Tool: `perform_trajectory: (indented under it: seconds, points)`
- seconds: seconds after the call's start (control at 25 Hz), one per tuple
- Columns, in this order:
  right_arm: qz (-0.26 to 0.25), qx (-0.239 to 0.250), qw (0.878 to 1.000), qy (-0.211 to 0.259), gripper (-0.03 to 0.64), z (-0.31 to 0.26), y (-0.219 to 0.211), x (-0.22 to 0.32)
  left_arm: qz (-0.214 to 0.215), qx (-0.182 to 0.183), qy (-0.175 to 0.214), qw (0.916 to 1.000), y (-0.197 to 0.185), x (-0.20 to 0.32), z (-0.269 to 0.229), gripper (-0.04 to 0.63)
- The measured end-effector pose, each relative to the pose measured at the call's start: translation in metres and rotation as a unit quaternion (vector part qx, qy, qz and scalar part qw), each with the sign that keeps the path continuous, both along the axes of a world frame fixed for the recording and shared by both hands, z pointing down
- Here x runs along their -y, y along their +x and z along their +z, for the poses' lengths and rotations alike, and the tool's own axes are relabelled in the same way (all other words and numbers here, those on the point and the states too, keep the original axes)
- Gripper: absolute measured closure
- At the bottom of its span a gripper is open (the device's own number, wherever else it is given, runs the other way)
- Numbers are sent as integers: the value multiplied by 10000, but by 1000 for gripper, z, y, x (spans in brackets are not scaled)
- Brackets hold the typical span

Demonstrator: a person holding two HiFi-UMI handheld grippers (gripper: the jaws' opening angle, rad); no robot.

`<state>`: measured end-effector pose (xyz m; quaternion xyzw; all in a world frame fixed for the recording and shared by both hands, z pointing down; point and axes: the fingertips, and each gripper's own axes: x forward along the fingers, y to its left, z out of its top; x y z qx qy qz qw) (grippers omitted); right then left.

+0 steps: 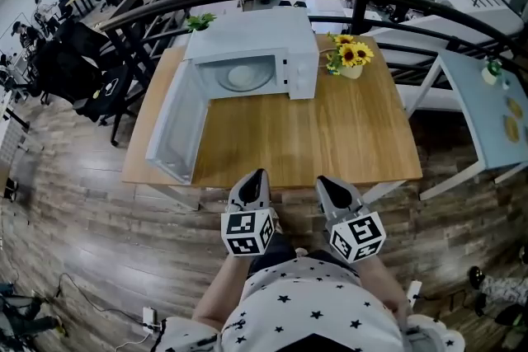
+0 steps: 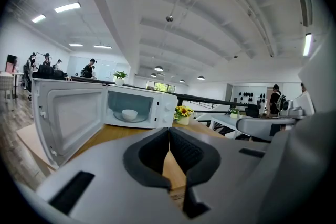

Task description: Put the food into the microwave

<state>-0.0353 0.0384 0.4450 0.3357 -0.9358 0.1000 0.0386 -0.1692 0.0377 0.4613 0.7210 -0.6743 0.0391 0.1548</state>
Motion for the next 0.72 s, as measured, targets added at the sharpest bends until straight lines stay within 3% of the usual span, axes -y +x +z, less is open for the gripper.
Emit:
perform_trajectory:
  seconds: [0.72]
  points:
    - [3, -9, 10000, -31, 612, 3, -11, 3, 147, 31, 27, 9999, -8, 1, 4, 588]
